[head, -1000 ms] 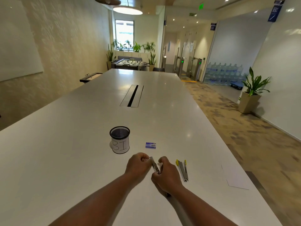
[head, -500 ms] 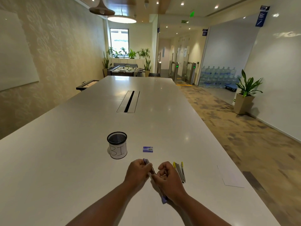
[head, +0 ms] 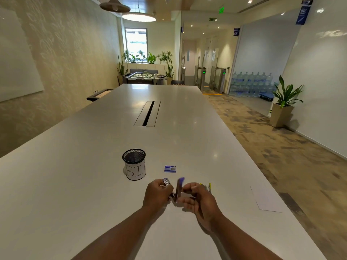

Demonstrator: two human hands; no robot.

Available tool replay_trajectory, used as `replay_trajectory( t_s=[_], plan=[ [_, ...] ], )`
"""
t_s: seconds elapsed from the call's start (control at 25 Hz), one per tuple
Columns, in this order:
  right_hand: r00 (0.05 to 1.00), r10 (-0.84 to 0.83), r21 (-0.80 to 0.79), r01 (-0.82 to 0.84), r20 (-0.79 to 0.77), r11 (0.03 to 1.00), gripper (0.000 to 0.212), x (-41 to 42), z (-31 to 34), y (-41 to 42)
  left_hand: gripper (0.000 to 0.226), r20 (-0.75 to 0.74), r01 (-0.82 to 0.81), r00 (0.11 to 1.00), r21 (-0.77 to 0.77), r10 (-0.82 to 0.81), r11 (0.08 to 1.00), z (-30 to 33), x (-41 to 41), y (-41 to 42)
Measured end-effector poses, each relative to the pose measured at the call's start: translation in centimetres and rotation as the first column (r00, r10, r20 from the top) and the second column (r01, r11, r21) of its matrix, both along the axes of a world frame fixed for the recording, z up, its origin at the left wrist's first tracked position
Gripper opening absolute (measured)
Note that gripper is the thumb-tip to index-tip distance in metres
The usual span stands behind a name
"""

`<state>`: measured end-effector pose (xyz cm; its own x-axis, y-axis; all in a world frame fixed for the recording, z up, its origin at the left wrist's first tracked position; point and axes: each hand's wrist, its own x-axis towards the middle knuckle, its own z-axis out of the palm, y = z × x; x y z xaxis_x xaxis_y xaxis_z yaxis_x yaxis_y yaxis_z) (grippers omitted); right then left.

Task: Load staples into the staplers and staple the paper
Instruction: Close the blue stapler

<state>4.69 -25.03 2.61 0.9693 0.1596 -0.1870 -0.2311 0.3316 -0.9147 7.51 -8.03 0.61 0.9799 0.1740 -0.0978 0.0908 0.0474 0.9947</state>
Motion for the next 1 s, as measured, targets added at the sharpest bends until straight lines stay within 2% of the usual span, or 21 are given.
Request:
replay_trajectory(
  t_s=[0.08, 0.16, 0.28, 0.44, 0.56, 0.64, 0.68, 0.76, 0.84, 0.92, 1.0],
  plan=[
    [0.999, -0.031, 0.007, 0.031, 0.024, 0.999, 0.016, 0.1, -0.4, 0.2, 0.014, -0.005, 0.014, 1.0, 0.022, -0.014, 1.0, 0.0, 0.0, 0.0],
    [0.997, -0.005, -0.052, 0.008, 0.075, 0.999, 0.011, -0.1, -0.7, 0.8, 0.025, -0.002, 0.038, 0.999, -0.006, -0.038, 0.999, -0.1, -0.1, 0.1],
    [0.983, 0.055, -0.161, -0.027, 0.175, 0.987, 0.018, -0.3, -0.7, 2.0, 0.023, 0.022, 0.142, 0.99, -0.062, -0.14, 0.988, -0.2, -0.2, 0.6],
    [0.954, 0.116, -0.352, -0.012, 0.276, 0.936, 0.027, -0.9, -0.5, 3.0, 0.035, 0.038, 0.22, 0.976, -0.133, -0.216, 0.966, -0.4, -0.6, 0.8],
    [0.95, 0.124, -0.329, -0.024, 0.287, 0.944, 0.039, -1.1, -0.4, 3.1, 0.046, 0.044, 0.289, 0.957, -0.086, -0.286, 0.954, -0.3, -0.9, 0.7],
    [0.955, 0.112, -0.368, -0.003, 0.275, 0.93, 0.047, -1.1, -0.6, 2.9, 0.035, 0.043, 0.306, 0.952, -0.147, -0.303, 0.941, 0.1, -1.0, 0.8],
    [0.955, 0.117, -0.447, 0.018, 0.272, 0.894, 0.05, -1.1, -0.8, 2.8, 0.036, 0.038, 0.293, 0.956, -0.152, -0.29, 0.944, 0.3, -1.1, 0.9],
    [0.946, 0.166, -0.646, 0.057, 0.279, 0.761, 0.056, -1.0, -1.4, 2.6, 0.046, 0.042, 0.258, 0.966, -0.117, -0.255, 0.959, 0.6, -1.1, 0.9],
    [0.929, 0.218, -0.758, 0.092, 0.3, 0.646, 0.056, -0.9, -1.8, 2.5, 0.044, 0.042, 0.229, 0.973, -0.12, -0.225, 0.966, 0.6, -1.0, 0.7],
    [0.903, 0.253, -0.779, 0.127, 0.347, 0.615, 0.048, -0.9, -1.9, 2.6, 0.038, 0.041, 0.192, 0.981, -0.122, -0.189, 0.974, 0.5, -0.9, 0.5],
    [0.873, 0.295, -0.776, 0.138, 0.389, 0.615, 0.03, -0.8, -1.8, 2.6, 0.026, 0.029, 0.145, 0.989, -0.123, -0.142, 0.982, 0.4, -0.7, 0.6]
  ],
)
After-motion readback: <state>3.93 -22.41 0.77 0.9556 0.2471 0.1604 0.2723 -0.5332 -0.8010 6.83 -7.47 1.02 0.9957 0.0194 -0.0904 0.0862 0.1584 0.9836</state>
